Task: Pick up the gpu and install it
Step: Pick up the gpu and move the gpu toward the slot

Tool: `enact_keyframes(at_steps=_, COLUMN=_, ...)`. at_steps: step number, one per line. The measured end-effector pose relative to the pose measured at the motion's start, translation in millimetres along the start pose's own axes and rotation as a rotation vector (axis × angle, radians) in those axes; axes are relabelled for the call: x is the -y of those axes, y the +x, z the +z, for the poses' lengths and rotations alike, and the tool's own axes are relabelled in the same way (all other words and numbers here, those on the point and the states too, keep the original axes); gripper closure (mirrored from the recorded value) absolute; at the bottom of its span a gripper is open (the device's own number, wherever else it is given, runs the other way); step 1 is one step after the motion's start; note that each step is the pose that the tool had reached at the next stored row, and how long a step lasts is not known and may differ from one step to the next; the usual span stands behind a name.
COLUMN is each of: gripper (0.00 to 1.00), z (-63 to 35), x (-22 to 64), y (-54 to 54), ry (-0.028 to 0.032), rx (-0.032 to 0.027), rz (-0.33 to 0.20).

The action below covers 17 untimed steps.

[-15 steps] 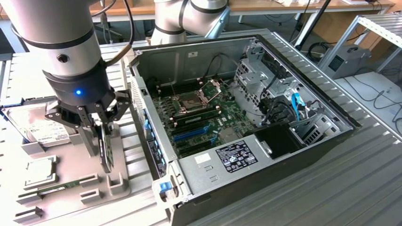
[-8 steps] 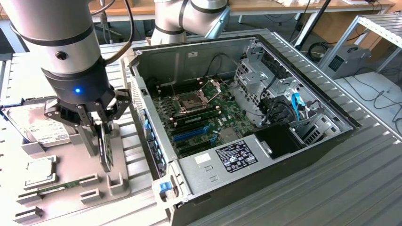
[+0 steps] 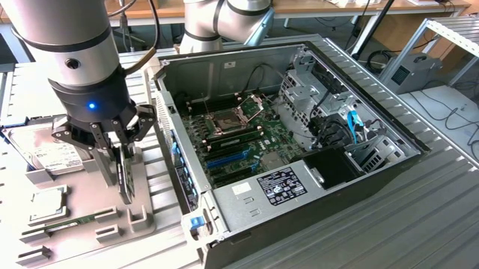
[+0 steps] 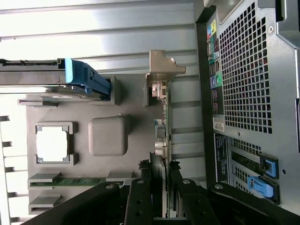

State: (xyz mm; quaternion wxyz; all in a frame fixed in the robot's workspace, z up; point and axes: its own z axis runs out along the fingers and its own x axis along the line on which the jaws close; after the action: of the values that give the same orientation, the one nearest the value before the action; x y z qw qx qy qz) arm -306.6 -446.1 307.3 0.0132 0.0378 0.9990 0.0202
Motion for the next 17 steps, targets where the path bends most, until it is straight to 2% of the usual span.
enact_keyframes(at_steps=17, gripper=0.74, z=-5.7, x=-0.2, y=-0.2, ry=0.0, rx=0.0001, rz=0.0)
